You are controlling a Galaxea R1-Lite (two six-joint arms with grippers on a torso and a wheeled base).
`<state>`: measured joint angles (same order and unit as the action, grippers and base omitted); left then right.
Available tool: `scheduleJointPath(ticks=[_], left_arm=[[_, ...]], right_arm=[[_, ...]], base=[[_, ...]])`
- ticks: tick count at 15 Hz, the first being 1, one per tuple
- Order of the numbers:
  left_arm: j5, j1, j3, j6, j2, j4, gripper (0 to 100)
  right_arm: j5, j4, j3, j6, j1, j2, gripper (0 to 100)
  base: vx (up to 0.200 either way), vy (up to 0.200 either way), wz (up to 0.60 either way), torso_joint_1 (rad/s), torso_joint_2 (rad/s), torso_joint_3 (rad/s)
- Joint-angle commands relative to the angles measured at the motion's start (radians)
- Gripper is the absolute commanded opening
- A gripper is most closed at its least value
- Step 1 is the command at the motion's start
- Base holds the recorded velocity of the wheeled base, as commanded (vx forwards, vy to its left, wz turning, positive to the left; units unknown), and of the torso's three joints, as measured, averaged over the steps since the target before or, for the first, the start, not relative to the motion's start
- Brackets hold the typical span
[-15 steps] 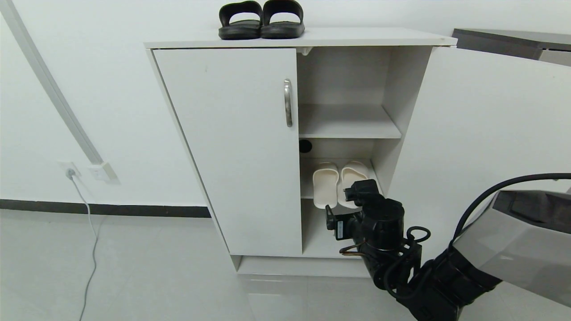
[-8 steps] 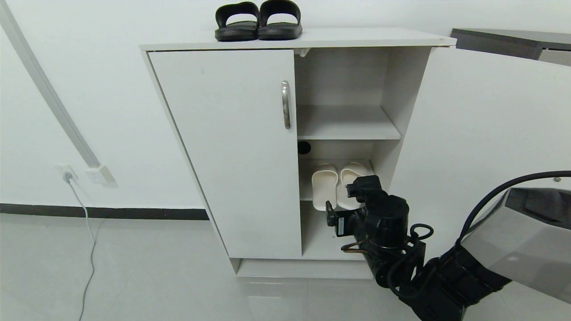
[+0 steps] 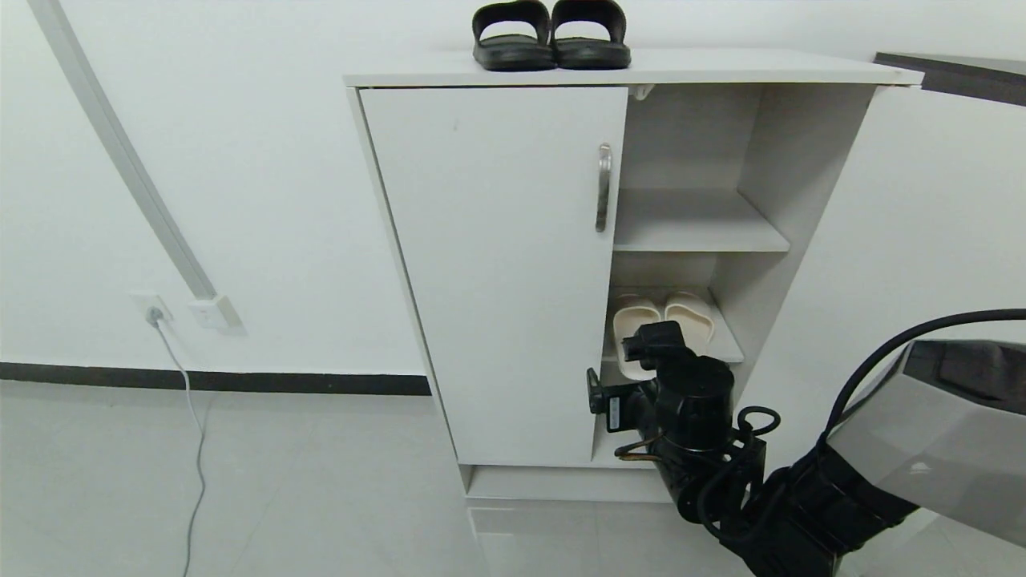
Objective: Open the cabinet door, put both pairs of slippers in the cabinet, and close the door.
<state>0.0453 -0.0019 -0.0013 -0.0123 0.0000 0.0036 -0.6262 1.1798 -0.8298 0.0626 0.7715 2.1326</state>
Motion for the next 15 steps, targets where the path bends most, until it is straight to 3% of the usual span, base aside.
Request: scheduleJointPath(ticks=[1,5,11,15], left_arm=[[0.001,0.000,0.000,0.000,0.002,-0.001,0],[0.001,0.000,0.000,0.000,0.002,0.001,0],[-0.002,-0.001,0.000,0.006,0.002,-0.001,0],[-0.002,-0.001,0.000,0.006,0.002,-0.001,0]], right_arm=[[0.000,0.001,0.005,0.000,0.002,0.000,100],[0.002,0.018,0.008,0.000,0.002,-0.003,100],[0.029,0.063,0.052,-0.006,-0.006,-0.003,100],[0.071,0.164,0.100,-0.090,-0.021,0.003,100]], base=[[0.000,0.200,0.00,0.007,0.00,0.007],[0.000,0.200,0.00,0.000,0.00,0.001],[0.000,0.000,0.00,0.000,0.00,0.000],[0.000,0.000,0.00,0.000,0.00,0.000]])
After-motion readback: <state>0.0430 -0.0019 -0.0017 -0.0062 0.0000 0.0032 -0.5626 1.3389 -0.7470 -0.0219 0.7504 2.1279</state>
